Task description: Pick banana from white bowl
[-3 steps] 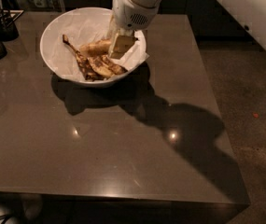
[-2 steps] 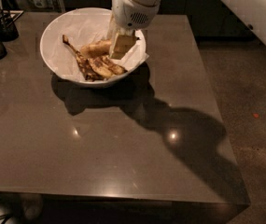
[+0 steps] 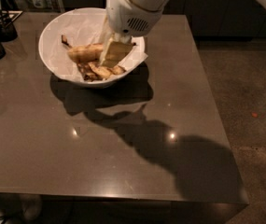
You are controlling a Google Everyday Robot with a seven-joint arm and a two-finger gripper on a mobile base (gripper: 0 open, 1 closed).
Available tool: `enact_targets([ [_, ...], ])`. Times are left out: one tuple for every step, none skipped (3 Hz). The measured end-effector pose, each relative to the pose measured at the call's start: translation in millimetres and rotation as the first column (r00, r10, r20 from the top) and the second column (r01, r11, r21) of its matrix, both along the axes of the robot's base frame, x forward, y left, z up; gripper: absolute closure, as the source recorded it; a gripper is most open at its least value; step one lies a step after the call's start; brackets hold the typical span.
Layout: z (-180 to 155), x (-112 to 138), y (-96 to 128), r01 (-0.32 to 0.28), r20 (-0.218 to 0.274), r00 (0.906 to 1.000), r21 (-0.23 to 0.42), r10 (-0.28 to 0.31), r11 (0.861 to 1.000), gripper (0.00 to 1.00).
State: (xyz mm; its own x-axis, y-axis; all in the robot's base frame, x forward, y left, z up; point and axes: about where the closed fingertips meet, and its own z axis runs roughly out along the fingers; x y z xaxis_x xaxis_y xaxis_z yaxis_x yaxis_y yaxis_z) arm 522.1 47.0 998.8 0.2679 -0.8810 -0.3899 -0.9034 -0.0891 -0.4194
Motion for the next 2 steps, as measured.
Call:
enact_targets([
  [-1.9,-31.0,5.7,0.024,-0.026,0.9994,0.04,-0.023,0.999,1.0],
  [-1.9,-31.0,5.7,0.024,-0.026,0.9994,0.04,-0.023,0.999,1.0],
])
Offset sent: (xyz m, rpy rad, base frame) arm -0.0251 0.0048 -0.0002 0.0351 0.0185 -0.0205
